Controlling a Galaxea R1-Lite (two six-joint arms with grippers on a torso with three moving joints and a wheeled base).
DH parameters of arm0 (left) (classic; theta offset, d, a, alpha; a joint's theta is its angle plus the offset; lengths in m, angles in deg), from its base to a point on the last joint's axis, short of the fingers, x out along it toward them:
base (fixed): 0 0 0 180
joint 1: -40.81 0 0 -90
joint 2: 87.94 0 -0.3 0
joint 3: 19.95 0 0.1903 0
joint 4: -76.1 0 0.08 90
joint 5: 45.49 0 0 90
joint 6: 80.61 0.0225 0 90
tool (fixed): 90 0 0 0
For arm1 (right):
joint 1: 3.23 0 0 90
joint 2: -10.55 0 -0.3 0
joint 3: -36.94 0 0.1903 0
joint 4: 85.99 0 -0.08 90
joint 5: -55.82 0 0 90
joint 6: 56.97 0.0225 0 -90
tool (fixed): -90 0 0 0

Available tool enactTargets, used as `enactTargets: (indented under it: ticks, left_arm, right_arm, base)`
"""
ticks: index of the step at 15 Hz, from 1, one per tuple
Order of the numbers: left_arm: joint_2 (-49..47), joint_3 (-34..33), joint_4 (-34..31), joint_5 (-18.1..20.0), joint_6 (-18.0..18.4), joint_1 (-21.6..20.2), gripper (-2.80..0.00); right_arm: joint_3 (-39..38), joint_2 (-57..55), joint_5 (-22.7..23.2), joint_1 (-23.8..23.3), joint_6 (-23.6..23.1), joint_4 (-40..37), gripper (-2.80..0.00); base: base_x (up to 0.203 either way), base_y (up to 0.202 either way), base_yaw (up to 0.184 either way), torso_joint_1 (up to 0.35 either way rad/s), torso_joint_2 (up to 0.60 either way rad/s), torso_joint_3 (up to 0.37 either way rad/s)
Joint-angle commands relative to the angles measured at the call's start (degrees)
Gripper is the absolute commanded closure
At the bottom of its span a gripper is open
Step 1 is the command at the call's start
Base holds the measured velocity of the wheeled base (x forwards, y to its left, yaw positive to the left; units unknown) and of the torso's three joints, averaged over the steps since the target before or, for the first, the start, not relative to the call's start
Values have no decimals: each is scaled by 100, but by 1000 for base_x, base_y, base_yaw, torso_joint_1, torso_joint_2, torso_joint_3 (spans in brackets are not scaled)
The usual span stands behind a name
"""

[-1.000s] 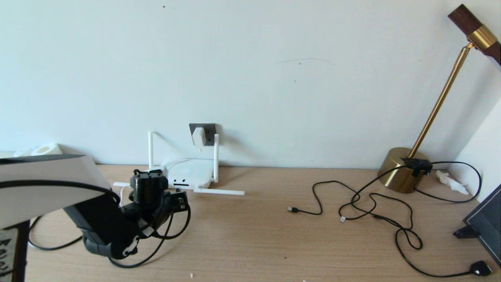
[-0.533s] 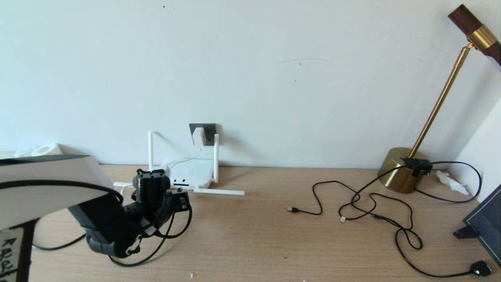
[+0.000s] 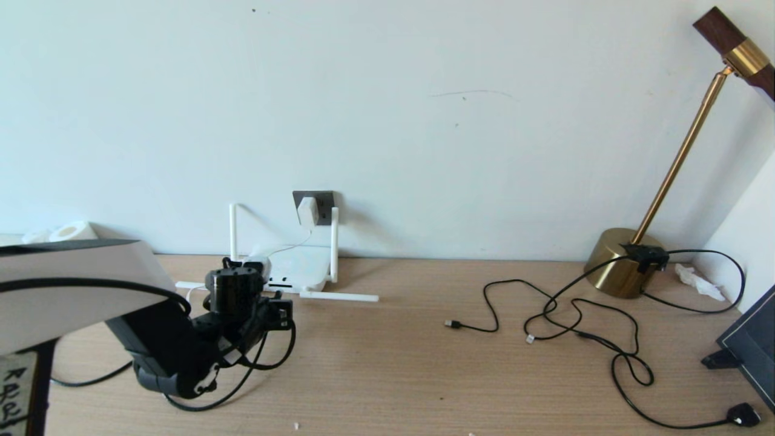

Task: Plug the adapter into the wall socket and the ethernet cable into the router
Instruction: Align cable and router interface, then plug cable into router interface

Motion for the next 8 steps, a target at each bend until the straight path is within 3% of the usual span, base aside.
enactTargets:
  ticks: [1,8]
  left_arm:
    - [-15,31,28,-4,15,-2,0]
    - [-174,225,45,-4,-21,6,0]
  right_arm:
    - [2,-9,2,2,-8,1,-280]
    - [2,-9,2,2,0,1,-280]
  base:
    - [0,0,0,0,0,0]
    - [0,0,0,0,0,0]
